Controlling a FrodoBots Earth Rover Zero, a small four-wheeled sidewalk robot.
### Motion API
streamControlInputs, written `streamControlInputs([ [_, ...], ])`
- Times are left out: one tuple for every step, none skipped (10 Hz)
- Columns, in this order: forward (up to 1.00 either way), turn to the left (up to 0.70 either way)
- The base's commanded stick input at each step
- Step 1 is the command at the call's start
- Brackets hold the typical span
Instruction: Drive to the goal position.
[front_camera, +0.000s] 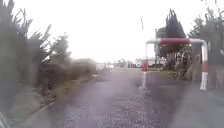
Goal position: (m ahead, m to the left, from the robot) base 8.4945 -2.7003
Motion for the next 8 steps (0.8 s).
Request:
streamControlInputs([
  [0.70, -0.14],
  [0.70, -0.14],
  [0.70, -0.14],
  [0.70, -0.13],
  [0.70, -0.07],
  [0.70, 0.00],
  [0.70, -0.14],
  [0.70, -0.14],
])
